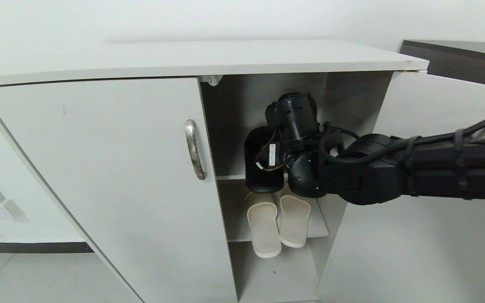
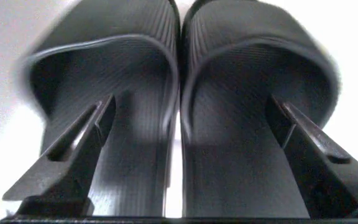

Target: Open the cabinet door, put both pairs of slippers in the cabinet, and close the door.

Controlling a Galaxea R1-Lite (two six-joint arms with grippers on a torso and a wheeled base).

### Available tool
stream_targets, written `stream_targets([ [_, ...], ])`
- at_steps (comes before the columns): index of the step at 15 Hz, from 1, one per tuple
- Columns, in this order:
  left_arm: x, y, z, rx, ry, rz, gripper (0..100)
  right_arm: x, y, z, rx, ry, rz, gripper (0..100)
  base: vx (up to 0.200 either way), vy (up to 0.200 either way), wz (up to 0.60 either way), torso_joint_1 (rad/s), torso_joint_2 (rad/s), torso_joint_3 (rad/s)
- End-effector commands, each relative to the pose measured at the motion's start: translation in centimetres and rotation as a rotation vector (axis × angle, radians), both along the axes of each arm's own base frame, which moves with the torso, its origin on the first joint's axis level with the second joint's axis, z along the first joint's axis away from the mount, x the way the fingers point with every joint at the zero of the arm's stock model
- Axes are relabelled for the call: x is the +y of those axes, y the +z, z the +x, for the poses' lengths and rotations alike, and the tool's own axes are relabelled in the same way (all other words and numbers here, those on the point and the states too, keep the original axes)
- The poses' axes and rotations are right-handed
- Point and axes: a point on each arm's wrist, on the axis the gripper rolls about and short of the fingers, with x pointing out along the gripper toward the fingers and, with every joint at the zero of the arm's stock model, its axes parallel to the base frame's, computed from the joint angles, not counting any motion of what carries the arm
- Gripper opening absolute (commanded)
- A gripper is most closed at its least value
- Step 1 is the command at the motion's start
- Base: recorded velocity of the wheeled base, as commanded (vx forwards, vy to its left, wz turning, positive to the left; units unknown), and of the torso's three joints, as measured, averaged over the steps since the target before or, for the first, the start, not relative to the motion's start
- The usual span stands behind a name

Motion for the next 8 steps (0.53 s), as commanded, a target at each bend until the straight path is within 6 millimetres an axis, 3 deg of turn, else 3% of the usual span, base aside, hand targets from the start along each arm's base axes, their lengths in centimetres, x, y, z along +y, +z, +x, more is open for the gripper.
stream_targets([
  [1,0.0,0.0,0.0,0.001,0.0,0.0,0,-1.8,2.5,-4.7,-0.021,0.069,0.032,100,0.0,0.0,0.0,0.0,0.0,0.0],
  [6,0.0,0.0,0.0,0.001,-0.003,0.004,0,-5.0,-0.8,-11.7,-0.004,0.273,0.016,100,0.0,0.0,0.0,0.0,0.0,0.0],
  [8,0.0,0.0,0.0,0.001,-0.003,0.004,0,-6.1,-1.0,-13.7,-0.018,0.369,0.037,100,0.0,0.0,0.0,0.0,0.0,0.0],
])
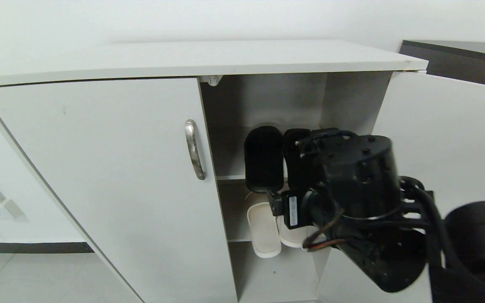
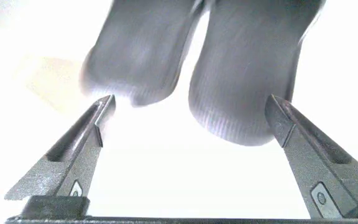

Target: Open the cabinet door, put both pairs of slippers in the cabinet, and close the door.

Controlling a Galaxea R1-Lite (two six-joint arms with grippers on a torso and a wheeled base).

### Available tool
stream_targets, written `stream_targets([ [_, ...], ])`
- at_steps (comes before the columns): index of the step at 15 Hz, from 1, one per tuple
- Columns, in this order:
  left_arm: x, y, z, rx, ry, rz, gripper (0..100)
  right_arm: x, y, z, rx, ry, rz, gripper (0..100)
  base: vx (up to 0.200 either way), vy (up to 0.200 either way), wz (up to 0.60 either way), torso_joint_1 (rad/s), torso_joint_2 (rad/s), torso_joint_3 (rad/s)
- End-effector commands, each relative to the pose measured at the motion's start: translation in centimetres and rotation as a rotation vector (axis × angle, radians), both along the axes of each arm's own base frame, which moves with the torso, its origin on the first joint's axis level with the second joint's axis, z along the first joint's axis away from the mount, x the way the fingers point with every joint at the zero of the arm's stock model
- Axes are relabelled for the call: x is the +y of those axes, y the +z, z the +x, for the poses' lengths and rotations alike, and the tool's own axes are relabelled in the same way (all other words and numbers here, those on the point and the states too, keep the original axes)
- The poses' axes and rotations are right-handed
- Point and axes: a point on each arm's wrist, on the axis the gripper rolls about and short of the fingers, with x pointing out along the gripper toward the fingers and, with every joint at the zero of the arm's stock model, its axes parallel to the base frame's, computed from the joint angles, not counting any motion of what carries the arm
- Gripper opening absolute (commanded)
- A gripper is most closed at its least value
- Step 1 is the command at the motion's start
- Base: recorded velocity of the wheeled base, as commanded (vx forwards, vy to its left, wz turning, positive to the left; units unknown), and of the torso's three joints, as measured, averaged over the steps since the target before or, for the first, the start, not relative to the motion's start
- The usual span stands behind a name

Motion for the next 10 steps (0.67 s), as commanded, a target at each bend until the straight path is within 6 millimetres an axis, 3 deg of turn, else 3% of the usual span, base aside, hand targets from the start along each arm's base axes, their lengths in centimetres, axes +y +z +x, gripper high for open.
stream_targets([
  [1,0.0,0.0,0.0,0.001,0.001,-0.001,0,-2.8,0.9,-4.2,-0.023,0.156,0.047,100,0.0,0.0,0.0,0.0,0.0,0.0],
  [2,0.0,0.0,0.0,0.001,0.001,0.001,0,-3.3,0.7,-4.7,-0.021,0.176,0.047,0,0.0,0.0,0.0,0.0,0.0,0.0],
  [10,0.0,0.0,0.0,0.001,0.002,-0.001,0,-3.3,-0.2,-4.7,-0.007,0.191,0.024,0,0.0,0.0,0.0,0.0,0.0,0.0],
])
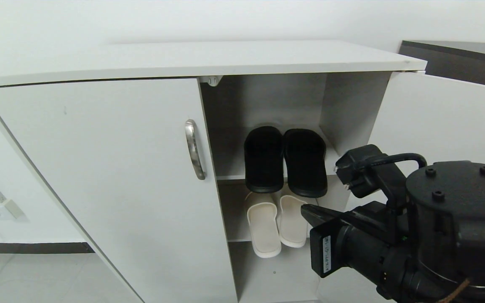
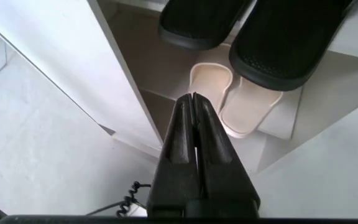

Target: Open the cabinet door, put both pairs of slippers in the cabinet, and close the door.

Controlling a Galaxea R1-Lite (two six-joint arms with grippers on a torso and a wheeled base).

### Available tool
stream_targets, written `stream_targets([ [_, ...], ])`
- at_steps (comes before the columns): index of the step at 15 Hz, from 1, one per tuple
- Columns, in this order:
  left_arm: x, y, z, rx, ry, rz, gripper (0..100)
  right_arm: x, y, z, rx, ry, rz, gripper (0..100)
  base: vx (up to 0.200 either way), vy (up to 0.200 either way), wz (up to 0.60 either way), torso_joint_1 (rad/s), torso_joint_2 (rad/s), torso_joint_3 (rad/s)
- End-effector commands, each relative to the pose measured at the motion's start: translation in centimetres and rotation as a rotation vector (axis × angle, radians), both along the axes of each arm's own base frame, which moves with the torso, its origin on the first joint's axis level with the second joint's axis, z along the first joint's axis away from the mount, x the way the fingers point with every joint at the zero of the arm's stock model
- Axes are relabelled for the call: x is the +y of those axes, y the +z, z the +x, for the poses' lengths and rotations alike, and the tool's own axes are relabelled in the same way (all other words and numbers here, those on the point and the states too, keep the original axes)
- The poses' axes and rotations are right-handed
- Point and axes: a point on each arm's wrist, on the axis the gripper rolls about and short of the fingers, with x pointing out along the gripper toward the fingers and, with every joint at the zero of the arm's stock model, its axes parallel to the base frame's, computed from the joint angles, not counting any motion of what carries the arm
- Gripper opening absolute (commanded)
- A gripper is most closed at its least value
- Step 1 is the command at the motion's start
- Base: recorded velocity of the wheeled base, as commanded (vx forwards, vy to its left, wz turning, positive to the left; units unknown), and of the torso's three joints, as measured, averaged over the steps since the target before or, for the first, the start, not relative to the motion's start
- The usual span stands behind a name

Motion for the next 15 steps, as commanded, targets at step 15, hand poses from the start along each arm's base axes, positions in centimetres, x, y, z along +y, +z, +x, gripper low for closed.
stream_targets([
  [15,0.0,0.0,0.0,0.001,0.001,-0.001,0,0.3,-1.5,0.7,0.007,-0.013,-0.044,0,-0.133,0.0,0.0,0.0,0.0,0.001],
])
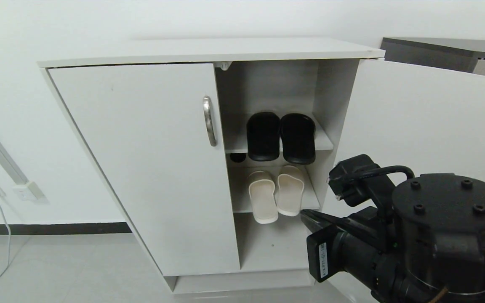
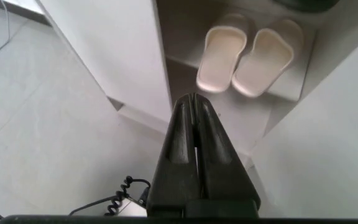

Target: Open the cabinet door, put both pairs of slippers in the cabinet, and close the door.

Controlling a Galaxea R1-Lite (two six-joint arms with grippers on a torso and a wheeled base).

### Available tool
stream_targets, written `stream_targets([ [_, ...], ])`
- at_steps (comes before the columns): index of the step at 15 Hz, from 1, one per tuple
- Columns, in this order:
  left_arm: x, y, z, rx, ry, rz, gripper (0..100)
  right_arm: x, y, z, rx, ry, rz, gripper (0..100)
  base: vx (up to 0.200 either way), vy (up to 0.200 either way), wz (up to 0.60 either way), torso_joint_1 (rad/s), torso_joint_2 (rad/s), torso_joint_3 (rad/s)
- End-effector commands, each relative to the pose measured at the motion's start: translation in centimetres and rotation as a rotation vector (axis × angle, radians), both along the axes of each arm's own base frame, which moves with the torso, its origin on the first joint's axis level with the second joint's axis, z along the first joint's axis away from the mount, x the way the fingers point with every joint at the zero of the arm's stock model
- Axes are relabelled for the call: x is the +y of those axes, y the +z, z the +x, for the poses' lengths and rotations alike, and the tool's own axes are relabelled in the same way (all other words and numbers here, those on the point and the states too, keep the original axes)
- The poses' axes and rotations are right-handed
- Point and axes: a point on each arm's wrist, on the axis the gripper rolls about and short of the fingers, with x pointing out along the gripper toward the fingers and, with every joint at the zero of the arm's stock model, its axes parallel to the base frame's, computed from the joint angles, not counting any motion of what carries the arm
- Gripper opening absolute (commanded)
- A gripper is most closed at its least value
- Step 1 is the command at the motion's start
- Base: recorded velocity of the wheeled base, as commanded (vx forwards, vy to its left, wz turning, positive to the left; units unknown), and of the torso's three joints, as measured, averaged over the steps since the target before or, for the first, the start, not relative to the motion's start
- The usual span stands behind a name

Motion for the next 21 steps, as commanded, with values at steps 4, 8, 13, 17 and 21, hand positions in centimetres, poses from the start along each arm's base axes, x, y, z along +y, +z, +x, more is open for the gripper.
stream_targets([
  [4,0.0,0.0,0.0,0.0,0.001,0.0,0,0.0,-0.8,0.9,0.001,-0.026,-0.006,0,-0.2,0.0,0.0,-0.001,0.0,0.001],
  [8,0.0,0.0,0.0,0.0,0.003,0.0,0,0.0,-1.6,1.3,-0.016,-0.031,-0.032,0,-0.1,0.0,0.0,0.001,0.0,0.001],
  [13,0.0,0.0,0.0,0.0,0.003,-0.002,0,0.0,-1.9,1.3,-0.012,-0.031,-0.04,0,0.0,0.0,0.0,0.0,0.0,0.0],
  [17,0.0,0.0,0.0,0.0,0.004,-0.002,0,0.1,-1.9,1.3,-0.011,-0.031,-0.042,0,0.0,0.0,0.0,0.0,0.0,0.0],
  [21,0.0,0.0,0.0,0.0,0.004,-0.002,0,0.1,-2.0,1.3,-0.01,-0.031,-0.043,0,0.0,0.0,0.0,0.0,0.0,0.0],
])
